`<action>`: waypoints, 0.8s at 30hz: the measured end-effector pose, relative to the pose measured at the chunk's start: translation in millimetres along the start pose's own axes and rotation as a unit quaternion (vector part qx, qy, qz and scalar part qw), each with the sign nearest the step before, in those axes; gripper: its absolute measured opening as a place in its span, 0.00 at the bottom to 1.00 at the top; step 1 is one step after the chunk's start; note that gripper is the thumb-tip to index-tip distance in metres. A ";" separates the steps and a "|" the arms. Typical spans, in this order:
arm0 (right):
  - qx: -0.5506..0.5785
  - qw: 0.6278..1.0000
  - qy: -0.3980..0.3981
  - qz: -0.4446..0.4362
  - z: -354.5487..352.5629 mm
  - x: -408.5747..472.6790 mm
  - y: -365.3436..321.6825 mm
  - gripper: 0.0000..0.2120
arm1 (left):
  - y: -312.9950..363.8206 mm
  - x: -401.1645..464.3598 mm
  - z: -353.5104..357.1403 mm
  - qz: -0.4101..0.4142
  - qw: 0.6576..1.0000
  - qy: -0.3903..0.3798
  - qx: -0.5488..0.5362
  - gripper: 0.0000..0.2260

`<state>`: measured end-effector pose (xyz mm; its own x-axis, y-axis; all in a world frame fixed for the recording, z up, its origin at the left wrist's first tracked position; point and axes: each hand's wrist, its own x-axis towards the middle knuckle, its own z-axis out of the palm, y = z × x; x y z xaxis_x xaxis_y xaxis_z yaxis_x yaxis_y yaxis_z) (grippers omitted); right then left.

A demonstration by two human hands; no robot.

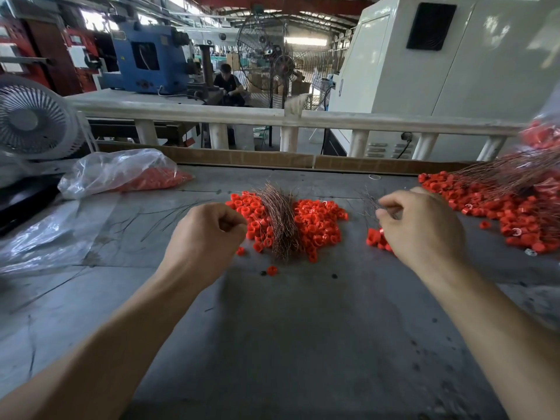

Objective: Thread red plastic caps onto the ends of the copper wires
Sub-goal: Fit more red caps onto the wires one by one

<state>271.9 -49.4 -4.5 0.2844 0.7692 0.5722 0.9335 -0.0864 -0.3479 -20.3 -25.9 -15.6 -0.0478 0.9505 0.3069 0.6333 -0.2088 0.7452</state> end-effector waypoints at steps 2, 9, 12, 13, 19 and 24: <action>0.073 0.996 -0.025 -0.041 0.7 -6.3 -13.4 0.04 | -0.8 -0.4 -1.3 0.011 1.000 -0.007 0.021 0.08; 0.154 0.941 -0.183 -0.241 5.4 -33.3 -52.2 0.06 | 0.2 -5.5 5.2 0.044 0.994 -0.068 0.074 0.06; 0.133 0.926 -0.195 -0.295 10.4 -40.3 -61.9 0.09 | -0.4 -4.6 3.7 0.055 0.992 -0.056 0.102 0.06; 0.122 0.923 -0.194 -0.310 12.3 -41.4 -64.6 0.10 | -1.1 -3.6 2.6 0.054 0.991 -0.052 0.111 0.06; 0.058 0.907 -0.207 -0.362 17.0 -41.3 -70.7 0.07 | -8.0 0.6 -2.1 0.030 0.989 -0.054 0.134 0.06; 0.051 0.906 -0.177 -0.381 13.5 -42.5 -73.0 0.06 | -11.6 1.2 -2.6 0.027 0.986 -0.049 0.157 0.05</action>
<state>188.7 -67.2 -13.4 -0.5385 0.7382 0.4063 0.7998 0.5995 -0.0293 -29.7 -22.9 -22.3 0.0580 0.9607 0.2715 0.8410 -0.1936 0.5052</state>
